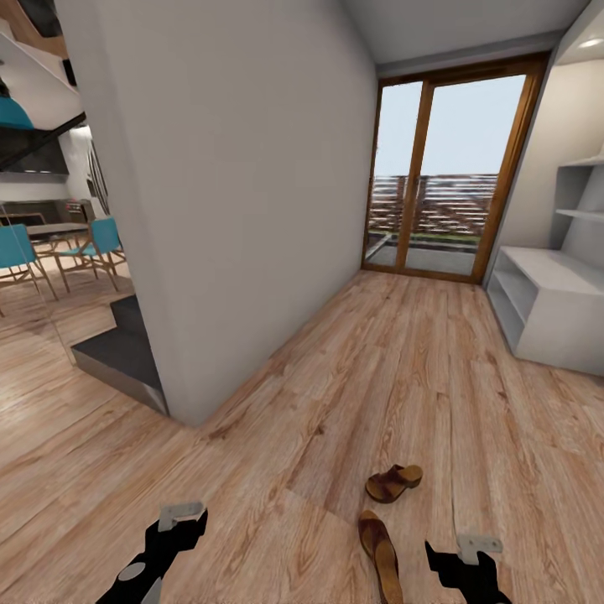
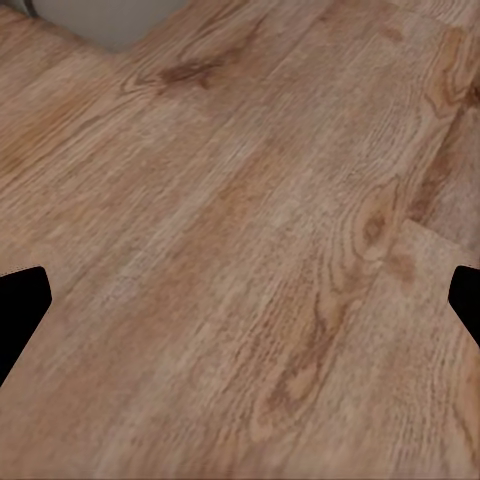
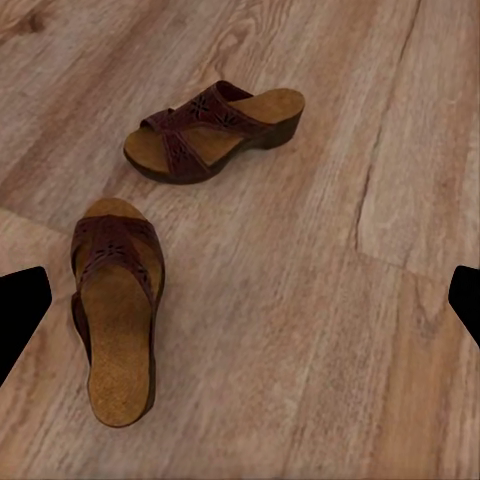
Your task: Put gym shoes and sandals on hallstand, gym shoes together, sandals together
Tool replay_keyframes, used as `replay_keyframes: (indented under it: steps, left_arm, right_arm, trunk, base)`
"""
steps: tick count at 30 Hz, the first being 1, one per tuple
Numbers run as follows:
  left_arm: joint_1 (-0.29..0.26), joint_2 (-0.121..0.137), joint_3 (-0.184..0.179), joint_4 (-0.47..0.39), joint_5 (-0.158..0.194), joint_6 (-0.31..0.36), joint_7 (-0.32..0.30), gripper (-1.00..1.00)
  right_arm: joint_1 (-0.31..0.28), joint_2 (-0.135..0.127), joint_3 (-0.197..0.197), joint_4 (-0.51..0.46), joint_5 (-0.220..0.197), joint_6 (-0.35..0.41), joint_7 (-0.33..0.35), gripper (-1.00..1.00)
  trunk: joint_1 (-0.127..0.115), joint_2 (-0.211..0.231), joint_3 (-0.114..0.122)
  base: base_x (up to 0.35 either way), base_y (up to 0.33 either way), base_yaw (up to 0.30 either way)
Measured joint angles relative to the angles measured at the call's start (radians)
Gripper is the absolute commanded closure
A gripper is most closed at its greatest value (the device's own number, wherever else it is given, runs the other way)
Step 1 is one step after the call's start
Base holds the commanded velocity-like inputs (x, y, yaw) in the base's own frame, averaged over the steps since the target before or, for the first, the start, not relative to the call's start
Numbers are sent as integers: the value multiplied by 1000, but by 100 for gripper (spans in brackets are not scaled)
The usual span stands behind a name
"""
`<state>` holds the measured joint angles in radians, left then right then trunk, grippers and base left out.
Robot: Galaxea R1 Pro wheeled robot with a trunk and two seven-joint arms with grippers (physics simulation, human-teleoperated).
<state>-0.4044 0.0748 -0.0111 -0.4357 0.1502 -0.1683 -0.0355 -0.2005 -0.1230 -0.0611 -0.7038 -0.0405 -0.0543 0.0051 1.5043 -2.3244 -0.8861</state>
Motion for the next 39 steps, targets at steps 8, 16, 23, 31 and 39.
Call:
replay_keyframes:
  steps: [8, 16, 23, 31, 39]
  left_arm:
    - [0, -1, 0, 5, 0, 1, 0, -100]
    - [0, -3, -1, 5, -1, 1, -1, -100]
    - [0, -3, -1, 5, -1, 1, -1, -100]
    - [0, -2, -1, 6, -1, 2, -1, -100]
    - [-1, -4, -1, 6, -1, 1, -1, -100]
  right_arm:
    - [0, 0, 0, -1, 0, 1, -1, -100]
    - [0, 0, -1, 1, 0, -1, 0, -100]
    - [0, 0, -2, 5, 1, -1, -1, -100]
    - [0, -1, -4, 7, 1, -1, -2, -100]
    - [0, 0, -2, 0, 0, 0, -3, -100]
  trunk:
    - [31, -56, -25]
    - [61, -112, -50]
    - [88, -161, -72]
    - [99, -177, -102]
    - [102, -178, -132]
  base:
    - [0, 0, 0]
    - [0, 0, 0]
    - [0, 0, 0]
    - [0, 0, 0]
    - [0, 0, -9]
